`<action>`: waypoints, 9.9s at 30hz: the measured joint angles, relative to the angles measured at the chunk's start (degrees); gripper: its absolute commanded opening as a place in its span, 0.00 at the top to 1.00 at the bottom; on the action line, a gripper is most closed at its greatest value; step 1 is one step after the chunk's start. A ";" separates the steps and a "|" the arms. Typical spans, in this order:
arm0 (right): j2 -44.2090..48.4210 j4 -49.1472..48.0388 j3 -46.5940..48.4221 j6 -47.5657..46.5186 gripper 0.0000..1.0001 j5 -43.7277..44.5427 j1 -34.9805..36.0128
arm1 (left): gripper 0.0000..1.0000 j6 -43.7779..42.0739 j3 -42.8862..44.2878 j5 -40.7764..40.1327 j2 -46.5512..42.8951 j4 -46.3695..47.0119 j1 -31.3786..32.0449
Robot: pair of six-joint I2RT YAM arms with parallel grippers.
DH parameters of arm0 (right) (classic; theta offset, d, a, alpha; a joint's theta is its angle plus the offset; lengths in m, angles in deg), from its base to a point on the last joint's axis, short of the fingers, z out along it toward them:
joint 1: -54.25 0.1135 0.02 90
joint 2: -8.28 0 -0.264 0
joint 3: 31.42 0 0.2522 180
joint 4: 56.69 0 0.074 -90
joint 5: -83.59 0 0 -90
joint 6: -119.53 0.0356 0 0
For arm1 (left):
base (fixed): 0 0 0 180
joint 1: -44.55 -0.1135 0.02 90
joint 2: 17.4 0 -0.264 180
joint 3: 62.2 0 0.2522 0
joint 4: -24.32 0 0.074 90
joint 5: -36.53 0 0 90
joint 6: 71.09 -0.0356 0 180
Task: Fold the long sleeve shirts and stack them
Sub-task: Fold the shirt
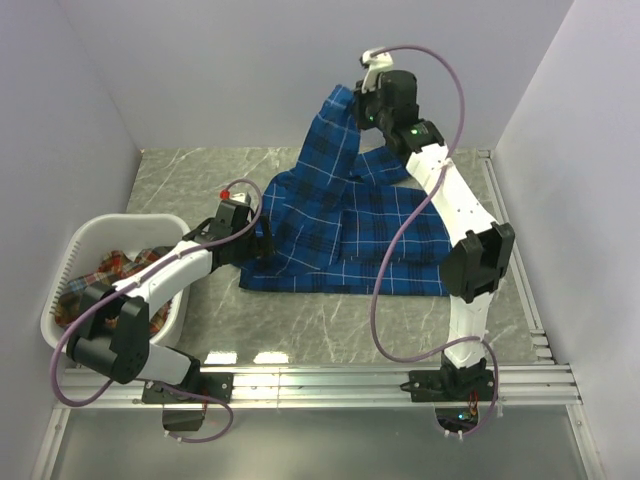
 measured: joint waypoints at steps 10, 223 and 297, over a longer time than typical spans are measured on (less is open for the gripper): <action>2.12 -5.77 -4.33 -10.71 1.00 7.98 -0.13 | 0.07 -1.18 0.11 6.10 0.22 0.87 0.00; 56.94 28.52 -78.79 49.00 0.29 27.52 -7.02 | 0.59 13.73 -6.58 0.20 1.25 -2.99 -9.60; 29.83 -0.33 -68.37 30.32 0.87 26.64 -23.02 | 0.58 13.70 -6.58 0.09 1.40 -2.97 -9.60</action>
